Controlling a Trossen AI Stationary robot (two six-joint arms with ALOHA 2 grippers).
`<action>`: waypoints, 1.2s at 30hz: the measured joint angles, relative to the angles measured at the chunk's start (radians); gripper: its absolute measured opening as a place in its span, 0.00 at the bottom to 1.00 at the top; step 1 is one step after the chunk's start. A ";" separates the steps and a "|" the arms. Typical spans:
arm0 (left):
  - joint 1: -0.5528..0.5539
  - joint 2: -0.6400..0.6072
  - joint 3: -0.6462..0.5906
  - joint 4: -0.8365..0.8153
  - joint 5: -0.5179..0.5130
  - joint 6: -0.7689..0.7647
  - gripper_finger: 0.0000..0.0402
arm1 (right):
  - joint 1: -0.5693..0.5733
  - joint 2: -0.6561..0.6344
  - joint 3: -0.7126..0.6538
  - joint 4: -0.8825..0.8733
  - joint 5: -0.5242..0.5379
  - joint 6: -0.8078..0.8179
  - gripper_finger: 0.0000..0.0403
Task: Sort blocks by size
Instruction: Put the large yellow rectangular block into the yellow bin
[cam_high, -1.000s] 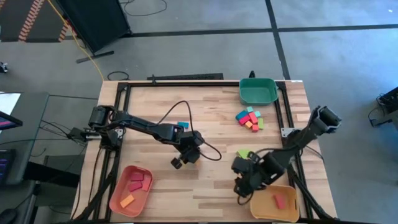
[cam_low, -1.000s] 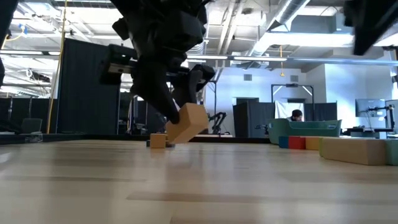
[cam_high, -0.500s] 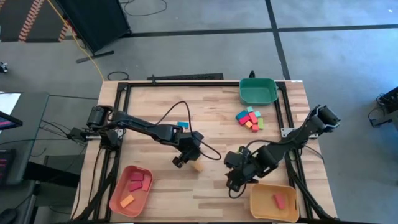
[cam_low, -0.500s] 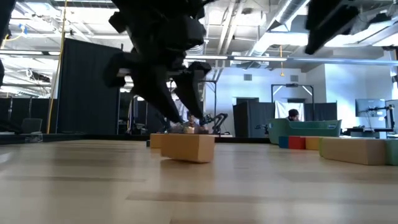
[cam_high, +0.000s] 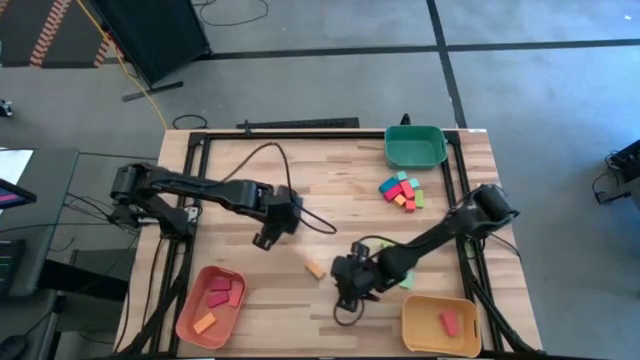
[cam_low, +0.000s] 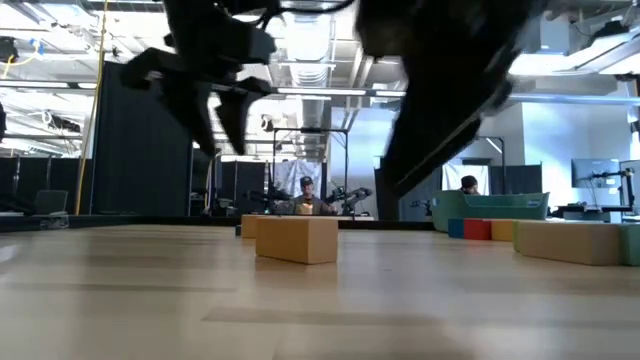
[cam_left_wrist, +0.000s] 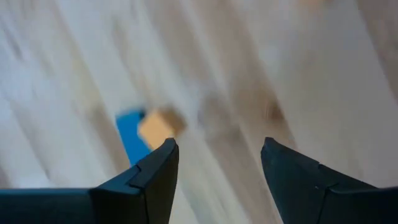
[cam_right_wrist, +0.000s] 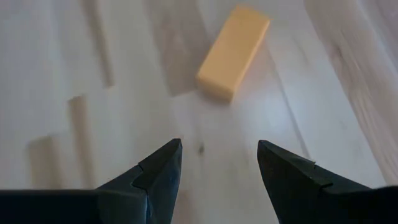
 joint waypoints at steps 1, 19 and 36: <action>0.010 -0.011 0.000 -0.029 -0.003 -0.021 0.54 | -0.014 0.014 0.000 0.017 0.000 0.000 0.59; 0.055 -0.318 -0.258 -0.025 -0.026 -0.168 0.54 | -0.102 0.074 0.016 0.202 -0.002 0.043 0.59; 0.051 -0.339 -0.307 0.017 -0.026 -0.197 0.54 | -0.134 0.328 0.345 -0.072 0.033 0.127 0.60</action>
